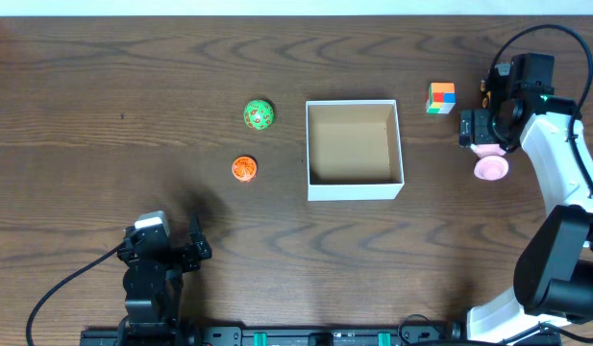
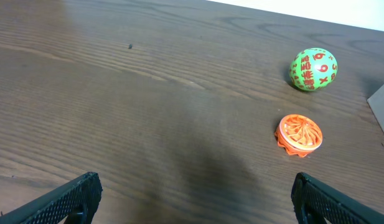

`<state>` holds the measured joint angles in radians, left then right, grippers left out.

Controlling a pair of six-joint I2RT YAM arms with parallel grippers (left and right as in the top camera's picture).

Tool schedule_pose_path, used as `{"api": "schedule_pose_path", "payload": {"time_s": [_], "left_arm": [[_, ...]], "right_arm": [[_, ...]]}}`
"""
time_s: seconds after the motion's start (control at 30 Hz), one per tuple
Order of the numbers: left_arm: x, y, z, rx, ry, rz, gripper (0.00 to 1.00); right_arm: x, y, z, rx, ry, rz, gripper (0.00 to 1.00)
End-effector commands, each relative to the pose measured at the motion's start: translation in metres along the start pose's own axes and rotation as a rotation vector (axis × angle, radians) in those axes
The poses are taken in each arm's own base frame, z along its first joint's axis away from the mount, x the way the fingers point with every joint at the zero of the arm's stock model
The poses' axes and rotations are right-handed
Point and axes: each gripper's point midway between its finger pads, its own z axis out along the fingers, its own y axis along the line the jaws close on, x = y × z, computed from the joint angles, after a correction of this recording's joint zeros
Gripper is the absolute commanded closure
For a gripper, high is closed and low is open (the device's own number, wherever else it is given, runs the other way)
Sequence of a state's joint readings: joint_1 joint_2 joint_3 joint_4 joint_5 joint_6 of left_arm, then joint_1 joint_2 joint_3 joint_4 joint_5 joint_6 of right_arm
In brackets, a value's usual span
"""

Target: Pack container

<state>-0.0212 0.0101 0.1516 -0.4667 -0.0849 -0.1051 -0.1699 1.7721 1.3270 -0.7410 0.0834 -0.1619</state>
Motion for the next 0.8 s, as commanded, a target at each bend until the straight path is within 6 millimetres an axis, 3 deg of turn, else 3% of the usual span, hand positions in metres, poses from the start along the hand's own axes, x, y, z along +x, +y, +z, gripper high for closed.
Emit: {"api": "schedule_pose_path", "payload": {"time_s": [0.0,0.37,0.63,0.77], "left_arm": [[0.006,0.002,0.003,-0.008,0.011,-0.005,0.02],[0.007,0.002,0.003,-0.007,0.012,-0.005,0.02],[0.006,0.002,0.003,-0.007,0.011,-0.005,0.02],[0.007,0.002,0.003,-0.007,0.012,-0.005,0.02]], "right_arm": [[0.003,-0.003,0.0,0.001,0.02,-0.018,0.01],[0.052,0.006,-0.006,-0.046,0.222,-0.062,0.01],[0.038,0.003,-0.004,-0.026,0.164,-0.034,0.01],[0.026,-0.012,-0.001,0.037,0.118,-0.017,0.01]]}}
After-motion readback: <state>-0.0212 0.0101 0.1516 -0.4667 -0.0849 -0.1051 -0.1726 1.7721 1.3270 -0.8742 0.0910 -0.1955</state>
